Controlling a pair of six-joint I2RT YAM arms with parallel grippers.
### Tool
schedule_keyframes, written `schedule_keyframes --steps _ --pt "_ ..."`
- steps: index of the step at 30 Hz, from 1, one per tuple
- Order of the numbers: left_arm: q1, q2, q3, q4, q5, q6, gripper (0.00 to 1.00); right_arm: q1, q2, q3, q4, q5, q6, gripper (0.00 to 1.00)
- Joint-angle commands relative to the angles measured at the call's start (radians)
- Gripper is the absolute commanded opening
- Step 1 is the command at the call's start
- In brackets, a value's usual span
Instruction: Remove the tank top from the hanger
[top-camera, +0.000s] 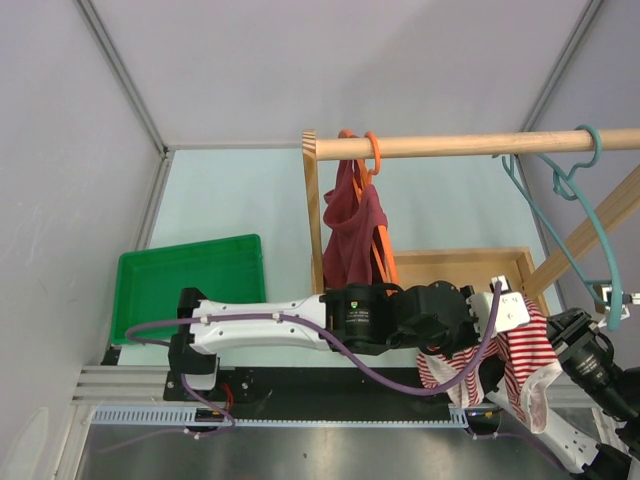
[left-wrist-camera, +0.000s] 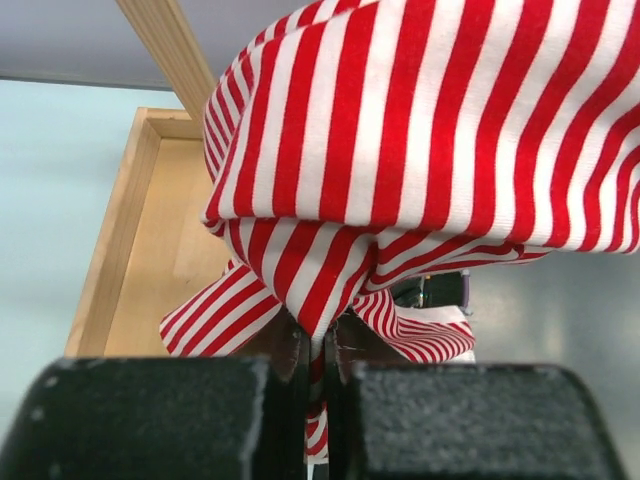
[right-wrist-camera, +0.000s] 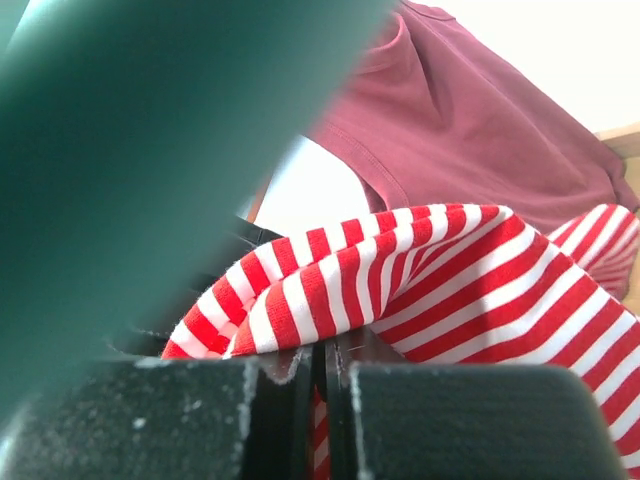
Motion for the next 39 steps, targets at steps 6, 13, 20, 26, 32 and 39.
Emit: schedule_keyframes --steps 6,13,20,26,32,39 --pt "-0.022 -0.081 -0.030 -0.016 0.069 -0.050 0.00 0.010 -0.010 0.132 -0.178 0.163 -0.015 0.62" --pt "-0.063 -0.175 -0.109 -0.028 0.034 -0.062 0.00 0.029 -0.008 0.236 -0.329 0.263 -0.064 1.00" --pt "-0.109 -0.235 -0.169 -0.028 -0.042 -0.100 0.00 0.041 -0.008 0.270 -0.367 0.324 -0.079 1.00" --pt "-0.197 -0.319 -0.275 -0.030 -0.311 -0.161 0.00 0.047 -0.008 0.224 -0.337 0.323 -0.079 1.00" --pt "-0.243 -0.439 -0.405 -0.028 -0.537 -0.250 0.00 0.053 -0.010 0.161 -0.289 0.313 -0.082 1.00" --pt "-0.252 -0.577 -0.557 -0.024 -0.638 -0.326 0.00 0.072 -0.010 0.080 -0.218 0.306 -0.076 1.00"
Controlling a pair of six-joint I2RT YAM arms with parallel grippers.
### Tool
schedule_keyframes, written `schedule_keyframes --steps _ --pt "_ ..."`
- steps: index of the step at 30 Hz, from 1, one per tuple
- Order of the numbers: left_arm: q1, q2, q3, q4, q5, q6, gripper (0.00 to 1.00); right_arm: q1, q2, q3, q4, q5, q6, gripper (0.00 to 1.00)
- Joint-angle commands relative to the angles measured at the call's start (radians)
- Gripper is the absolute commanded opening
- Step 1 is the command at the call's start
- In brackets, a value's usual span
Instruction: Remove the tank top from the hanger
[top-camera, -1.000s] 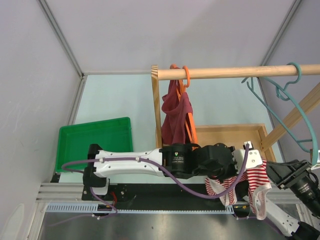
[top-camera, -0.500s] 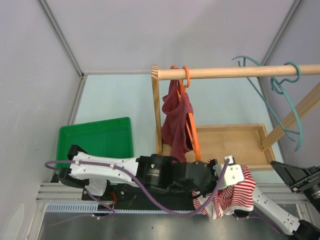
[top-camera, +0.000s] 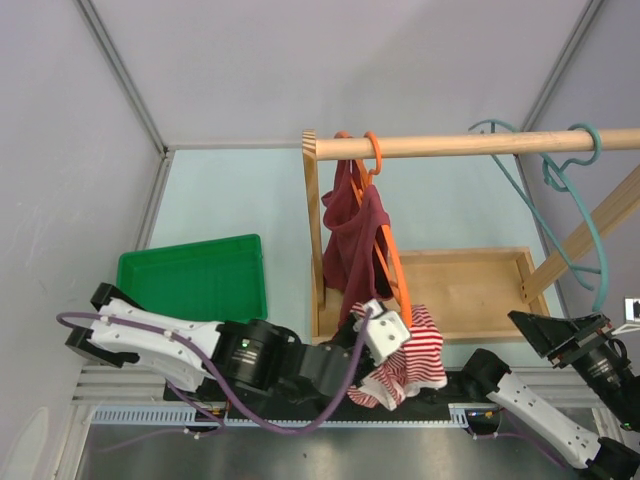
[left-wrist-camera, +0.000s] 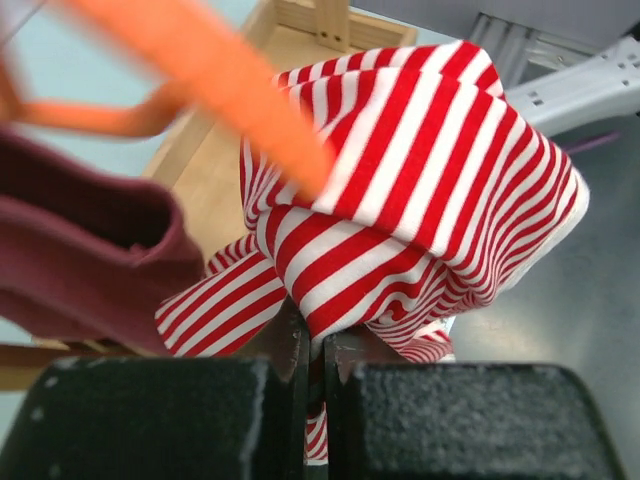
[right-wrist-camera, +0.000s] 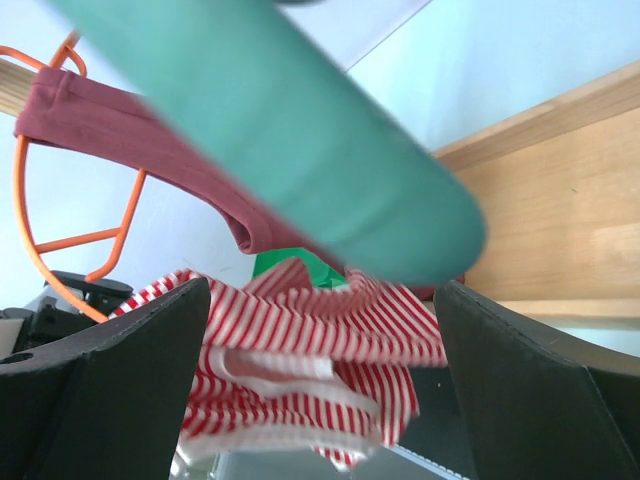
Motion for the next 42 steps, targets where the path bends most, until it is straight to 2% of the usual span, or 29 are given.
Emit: schedule_keyframes --steps 1,7,15,18,21,24,25,28,30,35,36,38,39,42 --pt "-0.005 -0.120 -0.072 0.039 -0.138 -0.090 0.00 0.017 -0.006 -0.035 0.084 0.002 -0.009 1.00" --pt "0.013 -0.203 -0.148 -0.024 -0.150 -0.122 0.00 0.036 -0.006 -0.075 0.117 0.004 -0.004 1.00" --pt "0.065 -0.302 -0.294 -0.076 0.064 -0.078 0.00 0.059 -0.006 -0.098 0.130 0.023 0.000 1.00" --pt "0.076 -0.359 -0.348 -0.112 0.023 -0.090 0.00 0.069 -0.006 -0.109 0.131 0.031 0.003 1.00" --pt "0.137 -0.428 -0.380 -0.171 -0.011 -0.147 0.00 0.082 -0.006 -0.119 0.142 0.039 0.005 1.00" --pt "0.269 -0.502 -0.406 -0.221 -0.012 -0.187 0.00 0.098 -0.006 -0.127 0.150 0.051 0.008 1.00" --pt "0.357 -0.519 -0.409 -0.225 0.004 -0.185 0.00 0.102 -0.005 -0.127 0.151 0.056 0.009 1.00" --pt "0.508 -0.560 -0.412 -0.208 0.054 -0.150 0.00 0.115 -0.008 -0.133 0.157 0.060 0.014 1.00" --pt "0.571 -0.539 -0.386 -0.207 0.077 -0.103 0.00 0.118 -0.006 -0.136 0.160 0.065 0.016 1.00" --pt "0.807 -0.467 -0.340 -0.228 0.069 -0.033 0.00 0.128 -0.006 -0.138 0.162 0.068 0.022 1.00" --pt "0.905 -0.465 -0.340 -0.228 0.071 -0.033 0.00 0.126 -0.006 -0.138 0.162 0.068 0.023 1.00" --pt "1.010 -0.462 -0.343 -0.239 0.065 -0.038 0.00 0.128 -0.006 -0.132 0.156 0.066 0.025 1.00" --pt "1.109 -0.461 -0.346 -0.250 0.049 -0.068 0.00 0.126 -0.006 -0.130 0.153 0.065 0.025 1.00" --pt "1.273 -0.459 -0.365 -0.268 0.014 -0.101 0.00 0.128 -0.006 -0.130 0.153 0.068 0.025 1.00"
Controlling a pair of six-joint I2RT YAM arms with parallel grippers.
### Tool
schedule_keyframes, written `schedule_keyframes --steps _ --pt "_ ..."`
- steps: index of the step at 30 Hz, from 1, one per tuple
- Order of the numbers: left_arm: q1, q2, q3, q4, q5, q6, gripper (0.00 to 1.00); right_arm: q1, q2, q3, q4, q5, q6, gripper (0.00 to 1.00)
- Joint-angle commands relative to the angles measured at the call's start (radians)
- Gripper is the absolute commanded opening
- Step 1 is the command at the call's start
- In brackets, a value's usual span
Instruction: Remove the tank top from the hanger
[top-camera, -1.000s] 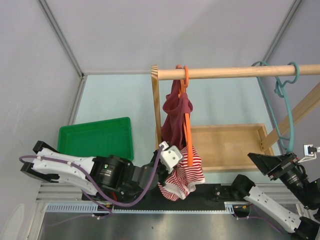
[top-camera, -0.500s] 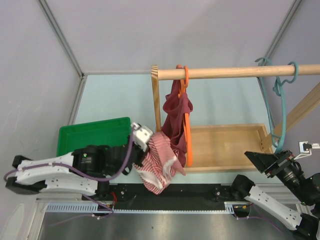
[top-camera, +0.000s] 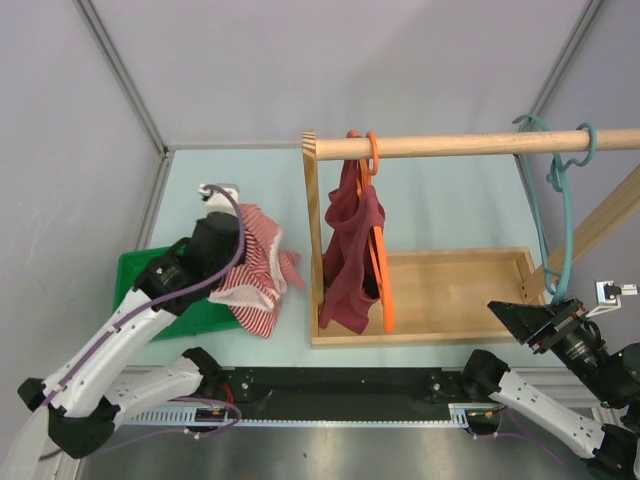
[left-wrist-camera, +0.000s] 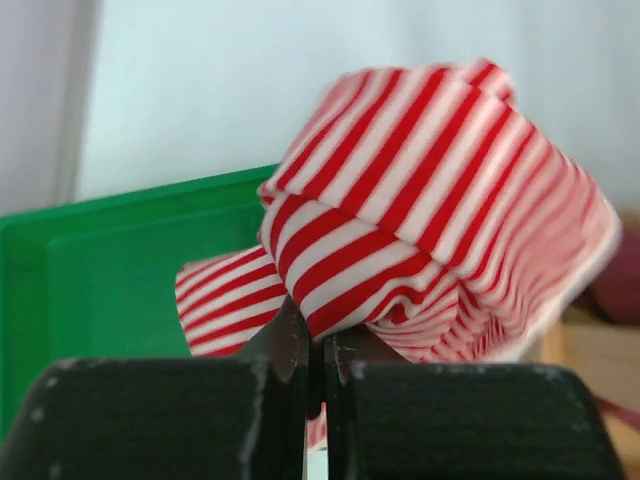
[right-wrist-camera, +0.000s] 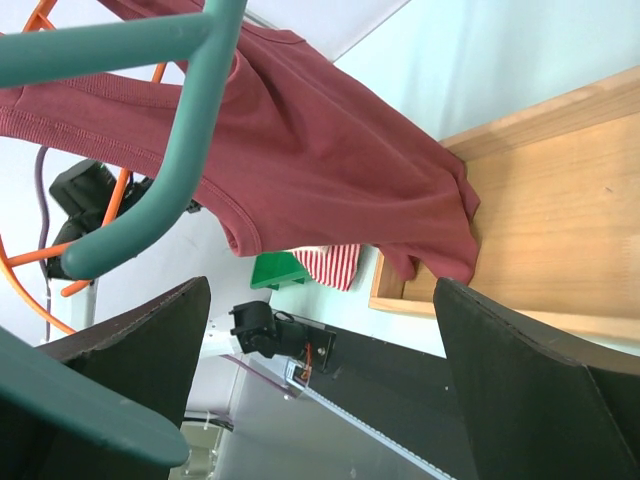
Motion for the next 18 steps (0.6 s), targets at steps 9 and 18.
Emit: schedule_keyframes --steps 9,18 --pt "0.371 -0.138 -0.042 -0.033 -0.153 -0.087 0.00 0.015 -0.005 -0.020 0.063 0.013 0.013 1.00" --pt "0.403 -0.212 -0.070 -0.068 -0.176 -0.105 0.00 0.029 -0.003 -0.045 0.098 0.010 0.007 1.00"
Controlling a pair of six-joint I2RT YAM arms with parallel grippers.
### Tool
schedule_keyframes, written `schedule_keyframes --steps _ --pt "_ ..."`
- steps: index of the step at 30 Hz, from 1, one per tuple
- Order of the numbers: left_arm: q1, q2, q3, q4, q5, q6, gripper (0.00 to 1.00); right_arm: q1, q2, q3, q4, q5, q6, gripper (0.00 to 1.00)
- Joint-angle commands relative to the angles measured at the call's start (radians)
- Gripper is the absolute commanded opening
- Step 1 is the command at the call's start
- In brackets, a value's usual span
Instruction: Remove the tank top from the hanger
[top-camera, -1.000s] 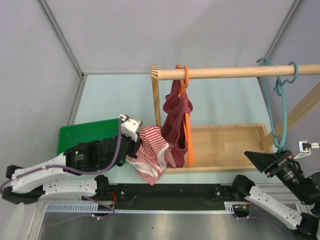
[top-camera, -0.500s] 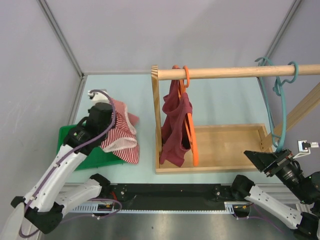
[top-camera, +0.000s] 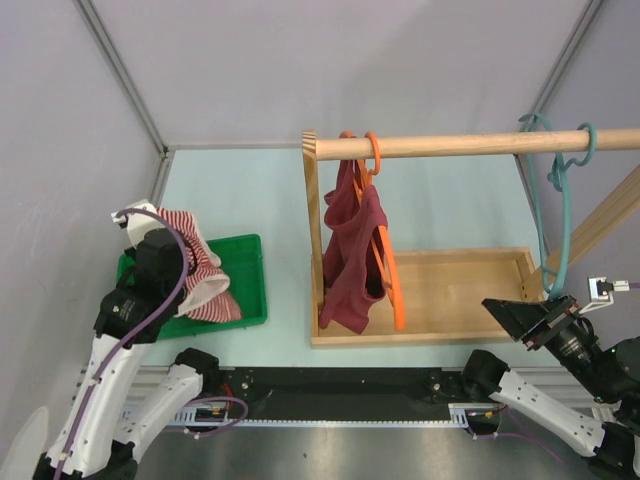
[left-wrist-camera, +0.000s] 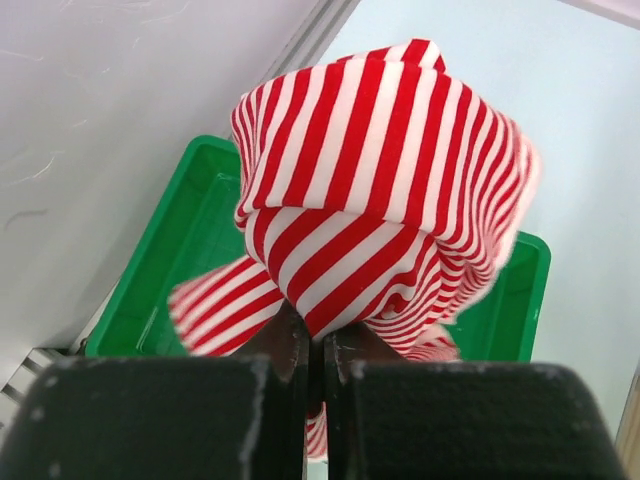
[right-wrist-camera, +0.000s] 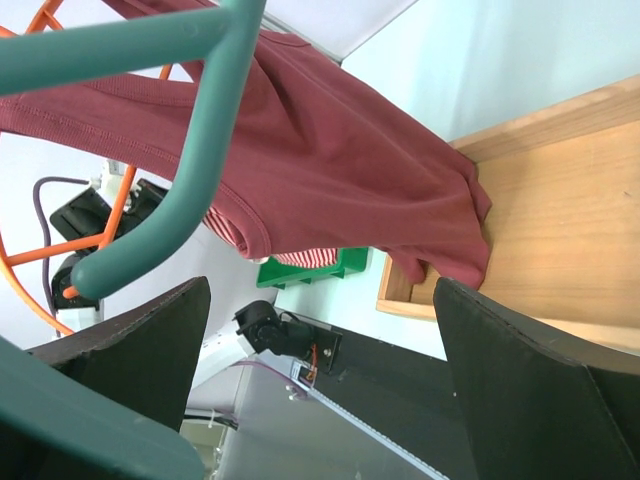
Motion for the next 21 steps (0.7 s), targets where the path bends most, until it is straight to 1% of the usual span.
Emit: schedule_keyframes --steps 1,5,6,8,12,16,18,19,20,21 --pt "0.016 -0.004 -0.035 0.013 0.035 -0.042 0.00 0.018 -0.003 -0.021 0.057 0.011 0.010 0.99" --pt "0.016 -0.026 -0.104 0.064 0.080 -0.073 0.00 0.018 -0.003 -0.025 0.067 0.000 0.014 0.99" --pt "0.016 -0.029 -0.111 0.068 0.092 -0.081 0.04 0.018 -0.002 -0.025 0.067 0.000 0.014 0.99" --pt "0.016 -0.040 -0.121 0.074 0.126 -0.108 0.05 0.017 -0.003 -0.023 0.064 -0.001 0.016 0.99" --pt "0.016 -0.058 -0.155 0.070 0.157 -0.167 0.13 0.017 -0.006 -0.029 0.064 0.002 0.023 0.99" --pt "0.016 -0.063 -0.175 0.015 0.129 -0.256 0.10 0.018 -0.005 -0.032 0.070 -0.003 0.025 0.99" --pt "0.016 -0.087 -0.180 -0.004 0.118 -0.276 0.20 0.018 -0.005 -0.029 0.064 0.000 0.026 0.99" --pt "0.016 -0.100 -0.178 -0.010 0.112 -0.282 0.29 0.018 -0.005 -0.029 0.061 0.002 0.028 0.99" --pt "0.016 -0.110 -0.177 -0.016 0.106 -0.291 0.44 0.018 -0.005 -0.029 0.063 0.002 0.029 0.99" --pt "0.016 -0.136 -0.167 -0.025 0.100 -0.296 0.51 0.018 -0.005 -0.031 0.063 0.003 0.031 0.99"
